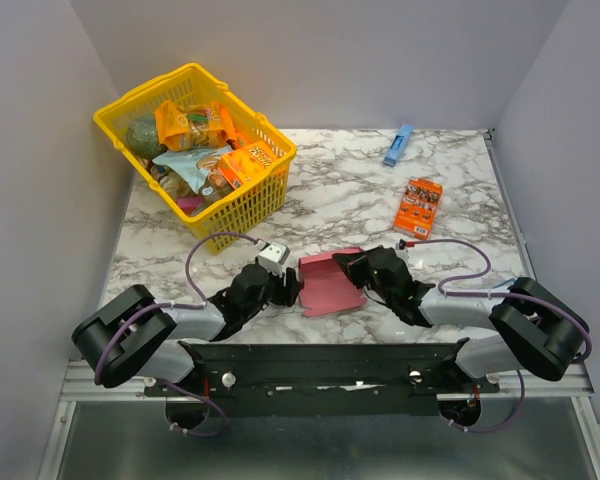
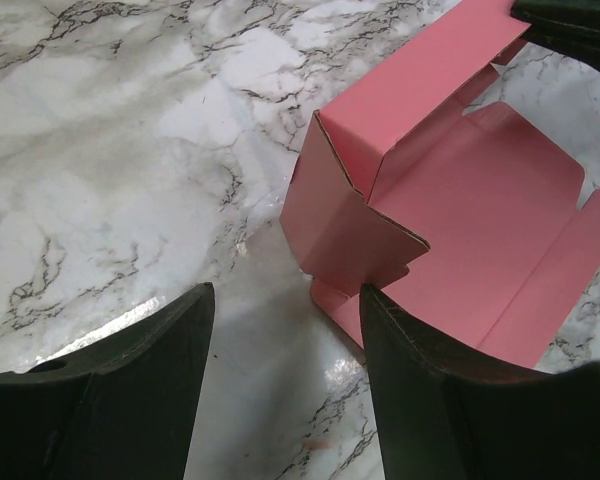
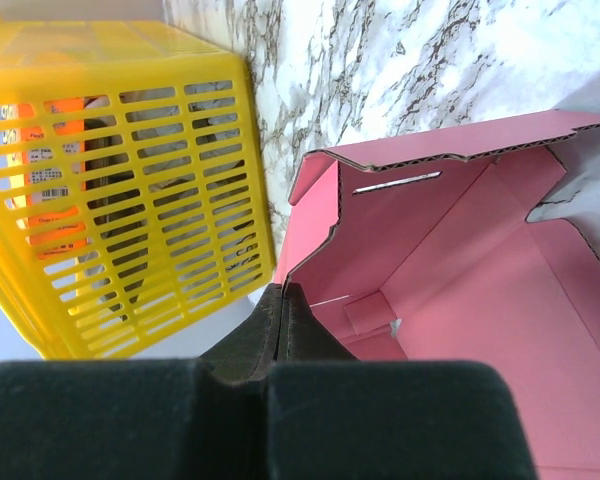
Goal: Fold the paper box
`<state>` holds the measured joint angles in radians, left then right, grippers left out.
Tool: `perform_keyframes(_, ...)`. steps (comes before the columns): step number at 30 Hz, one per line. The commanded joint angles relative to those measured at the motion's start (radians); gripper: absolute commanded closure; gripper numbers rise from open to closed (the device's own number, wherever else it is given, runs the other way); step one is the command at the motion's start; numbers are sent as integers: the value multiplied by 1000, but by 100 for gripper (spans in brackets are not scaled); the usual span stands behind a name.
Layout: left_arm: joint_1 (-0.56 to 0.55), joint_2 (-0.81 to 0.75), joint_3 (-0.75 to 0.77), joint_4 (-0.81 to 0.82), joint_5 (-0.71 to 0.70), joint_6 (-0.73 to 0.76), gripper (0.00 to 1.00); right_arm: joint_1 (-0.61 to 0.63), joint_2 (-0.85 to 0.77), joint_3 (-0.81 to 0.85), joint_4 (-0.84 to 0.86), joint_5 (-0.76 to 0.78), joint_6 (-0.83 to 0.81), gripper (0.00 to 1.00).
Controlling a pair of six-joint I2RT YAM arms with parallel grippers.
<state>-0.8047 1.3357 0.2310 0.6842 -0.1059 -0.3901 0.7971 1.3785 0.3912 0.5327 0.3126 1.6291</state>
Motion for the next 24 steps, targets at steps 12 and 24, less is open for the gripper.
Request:
perform_keyframes(12,-25,164,97,189,-81,79,48,5,24,-25,-83,14,-46,99)
perform_keyframes(24,-109,244,79,351,-362,60,55,5,30,-28,-79,11,-48,99)
